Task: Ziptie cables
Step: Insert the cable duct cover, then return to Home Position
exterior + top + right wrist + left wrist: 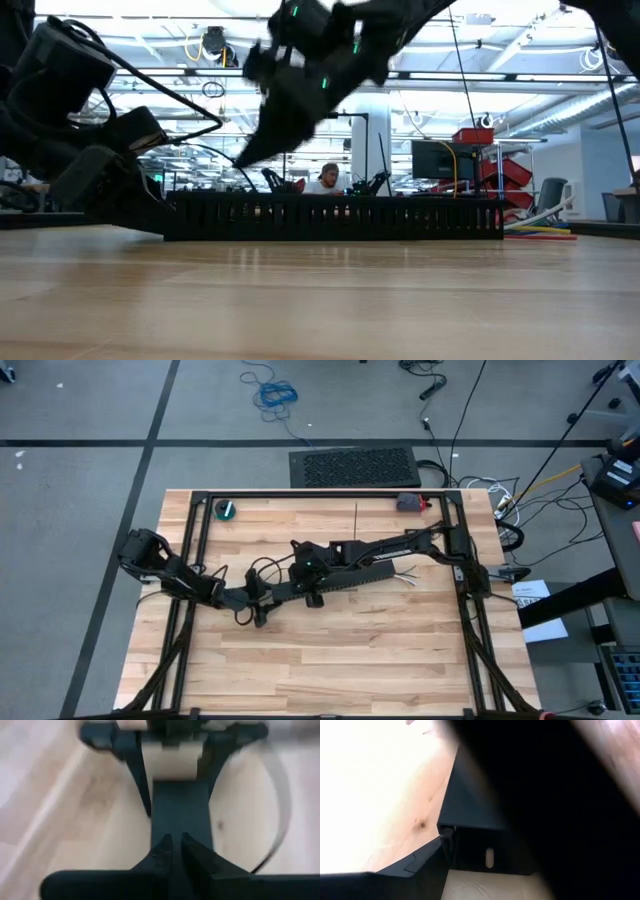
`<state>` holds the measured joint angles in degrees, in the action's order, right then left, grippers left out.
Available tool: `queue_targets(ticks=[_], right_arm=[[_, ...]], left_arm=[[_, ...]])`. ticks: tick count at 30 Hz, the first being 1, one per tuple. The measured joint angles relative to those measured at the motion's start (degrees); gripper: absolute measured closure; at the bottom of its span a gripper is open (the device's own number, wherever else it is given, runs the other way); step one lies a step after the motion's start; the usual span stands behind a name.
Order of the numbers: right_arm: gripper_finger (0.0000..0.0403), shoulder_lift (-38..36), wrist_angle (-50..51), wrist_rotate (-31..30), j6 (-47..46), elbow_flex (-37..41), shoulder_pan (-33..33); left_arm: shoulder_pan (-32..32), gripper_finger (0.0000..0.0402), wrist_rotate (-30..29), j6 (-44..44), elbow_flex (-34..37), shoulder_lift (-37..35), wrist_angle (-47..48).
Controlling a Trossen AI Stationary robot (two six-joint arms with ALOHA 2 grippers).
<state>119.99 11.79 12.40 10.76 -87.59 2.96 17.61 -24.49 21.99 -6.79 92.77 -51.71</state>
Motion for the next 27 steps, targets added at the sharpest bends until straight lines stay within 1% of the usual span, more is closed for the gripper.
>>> queue_targets(ticks=[2, 8, 11, 15, 17, 20, 23, 27], right_arm=[[0.0345, -2.26, 1.18, -0.58, 0.77, -0.13, -0.22], [0.0287, -8.26, 7.73, -8.73, 1.12, -0.20, -1.18], [0.0272, -11.66, 10.78, -12.47, 1.08, -0.26, -1.20], [0.0263, -15.81, 14.02, -15.43, 1.01, 1.60, -1.15], [0.0261, -18.80, 13.15, -16.69, 0.78, 4.47, -0.72], [0.0261, -24.25, 10.19, -17.57, -0.41, 11.29, 0.53], [0.0261, -31.42, 5.28, -19.76, -2.44, 20.52, 1.88], [0.0261, -43.74, -2.92, -21.75, -5.36, 34.95, 3.19]], left_arm=[[0.00, 0.0109, -0.04, -0.40, 0.04, -0.87, 0.12], [0.00, 0.0105, -0.81, -4.25, 0.04, -6.36, -1.09], [0.00, 0.0105, -1.25, -5.75, 0.04, -9.86, -1.16], [0.05, 0.0105, -1.69, -7.82, 0.66, -15.73, -1.18], [0.18, 0.0105, -1.91, -9.26, 1.15, -19.08, -1.09], [0.83, 0.0104, -2.06, -12.00, 1.87, -25.19, -1.13], [1.50, 0.0104, -3.14, -13.97, 2.10, -31.65, 1.75], [2.01, 0.0104, -6.18, -14.90, 2.12, -39.94, 8.15]])
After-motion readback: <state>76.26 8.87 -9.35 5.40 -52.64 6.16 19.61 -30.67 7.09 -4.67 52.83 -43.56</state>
